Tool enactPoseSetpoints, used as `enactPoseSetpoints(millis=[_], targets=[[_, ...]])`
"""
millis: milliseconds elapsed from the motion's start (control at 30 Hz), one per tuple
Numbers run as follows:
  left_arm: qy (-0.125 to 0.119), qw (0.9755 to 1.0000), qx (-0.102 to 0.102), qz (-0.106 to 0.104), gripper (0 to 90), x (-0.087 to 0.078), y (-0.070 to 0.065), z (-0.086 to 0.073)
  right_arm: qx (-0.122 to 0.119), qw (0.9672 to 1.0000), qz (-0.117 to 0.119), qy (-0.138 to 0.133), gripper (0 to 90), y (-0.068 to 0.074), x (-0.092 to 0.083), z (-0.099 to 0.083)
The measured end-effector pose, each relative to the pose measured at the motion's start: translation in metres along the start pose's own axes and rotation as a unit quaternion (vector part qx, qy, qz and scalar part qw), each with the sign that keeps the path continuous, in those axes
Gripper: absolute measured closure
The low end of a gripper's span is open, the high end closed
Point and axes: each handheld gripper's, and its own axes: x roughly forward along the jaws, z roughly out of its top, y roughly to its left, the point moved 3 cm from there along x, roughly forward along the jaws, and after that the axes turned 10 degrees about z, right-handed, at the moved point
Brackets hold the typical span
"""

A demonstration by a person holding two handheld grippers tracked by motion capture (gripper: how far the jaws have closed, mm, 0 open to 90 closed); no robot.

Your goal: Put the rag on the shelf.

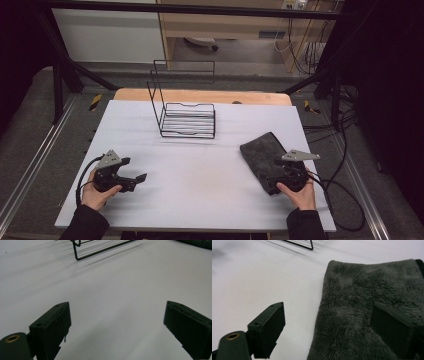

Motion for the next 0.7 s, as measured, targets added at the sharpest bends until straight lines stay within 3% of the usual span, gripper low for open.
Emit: enactPoseSetpoints(millis=[200,400,567,700], targets=[[0.001,1.0,0.0,0.002,7.8,0.001,0.0,0.0,-0.015,0.9994,-0.01,0.029,33.1,0.003,0.012,0.012],[0.004,1.0,-0.001,0.004,8.2,0.0,0.001,-0.001,-0.013,0.9983,-0.009,0.056,45.4,0.006,0.028,0.008],[0.003,1.0,-0.002,0.006,8.6,0.0,0.001,-0.002,-0.028,0.9969,-0.027,0.068,50.2,0.006,0.036,0.0],[0.006,0.9999,0.0,0.008,8.6,0.001,0.002,-0.003,-0.046,0.9938,-0.049,0.088,53.1,0.005,0.043,-0.005]])
